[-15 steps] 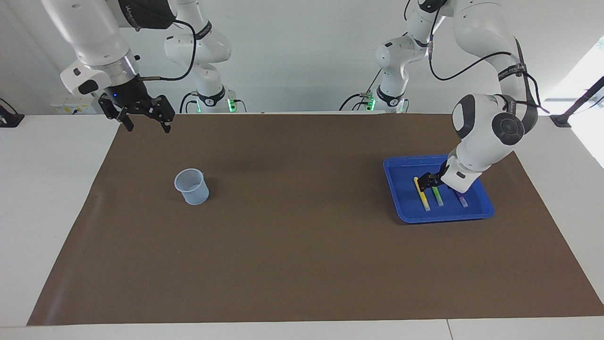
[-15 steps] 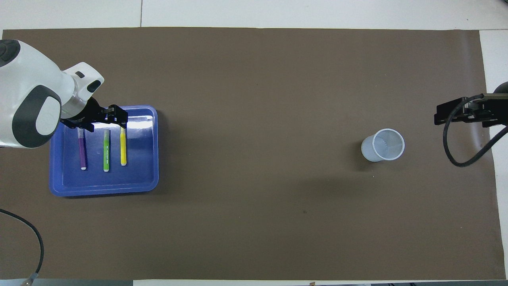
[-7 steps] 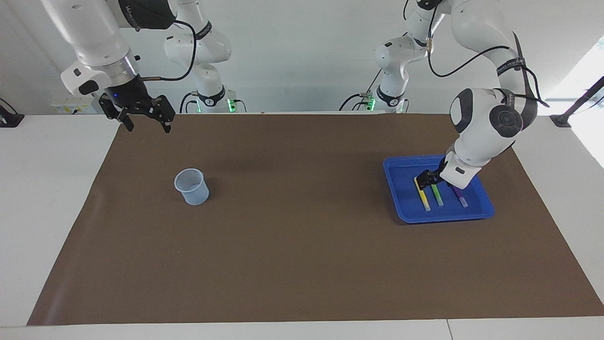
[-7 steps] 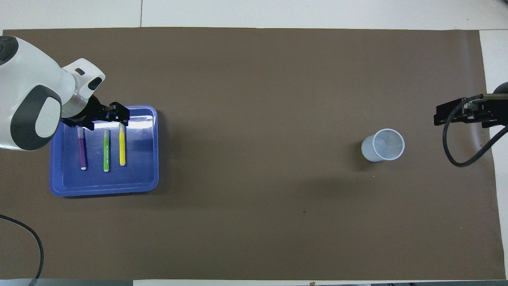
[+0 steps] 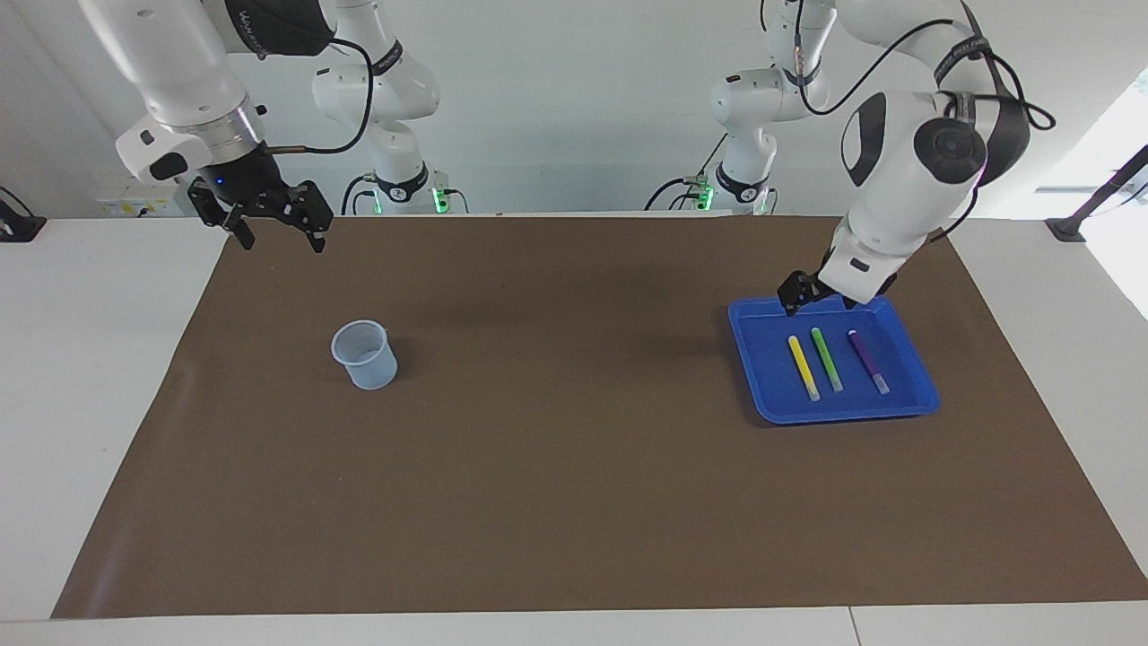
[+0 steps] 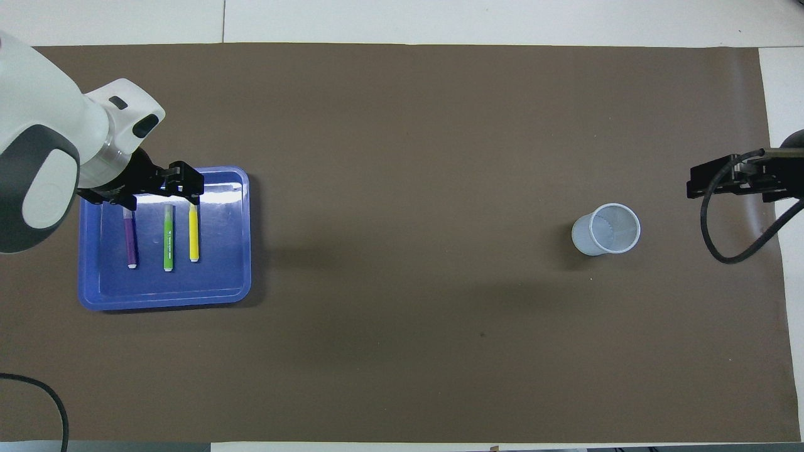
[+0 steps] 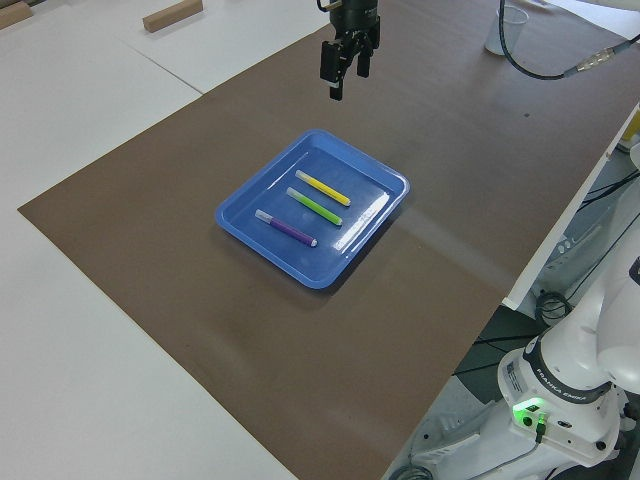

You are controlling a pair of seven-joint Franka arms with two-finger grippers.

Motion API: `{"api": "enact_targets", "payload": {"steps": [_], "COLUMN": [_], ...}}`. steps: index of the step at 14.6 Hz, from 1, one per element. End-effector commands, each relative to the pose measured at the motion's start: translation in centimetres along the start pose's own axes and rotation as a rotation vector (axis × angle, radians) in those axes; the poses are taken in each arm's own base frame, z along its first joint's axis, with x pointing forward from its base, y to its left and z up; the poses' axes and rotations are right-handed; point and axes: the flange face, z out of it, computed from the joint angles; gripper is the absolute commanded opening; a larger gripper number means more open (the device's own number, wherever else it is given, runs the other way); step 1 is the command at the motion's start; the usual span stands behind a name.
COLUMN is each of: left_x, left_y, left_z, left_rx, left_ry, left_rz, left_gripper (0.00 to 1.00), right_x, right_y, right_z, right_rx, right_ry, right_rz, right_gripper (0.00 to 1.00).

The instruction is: Right arm passes pens to left for tray arrangement

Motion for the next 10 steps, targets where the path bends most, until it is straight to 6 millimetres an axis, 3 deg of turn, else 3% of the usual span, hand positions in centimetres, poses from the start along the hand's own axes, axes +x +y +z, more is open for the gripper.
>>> {"api": "enact_targets", "payload": {"steps": [1,4,5,7,10], "left_x": [-4.0,-6.8,-6.9,-5.8,-4.8], "left_y": [-0.6,-0.5,-0.3,-2.5,-2.7], "left_z": [-4.0,-5.4,-4.2,-3.6,-6.2], "left_rx": [0.004,0.017,0.012,-0.084,-0.103], "left_ry": [0.021,-0.014,-0.037,-0.030,0.026], "left_rz": [-0.008,0.000,-0.005,-0.050,-0.017], "left_gripper": [1.00,1.00,1.00,1.00,1.00], "right_x": [-0.2,-0.2,-0.2,-0.2,-0.2], "right_y": [0.0,0.0,0.0,0.0,0.0], "right_z": [0.1,0.0,0.1,0.1,0.1], "right_rx": [0.003,0.003,0.003,0.003,0.003], "right_ry": [-0.014,-0.013,-0.014,-0.014,-0.014], "right_rz": [0.011,0.011,0.011,0.011,0.011], "right_gripper": [1.00,1.00,1.00,1.00,1.00]}}
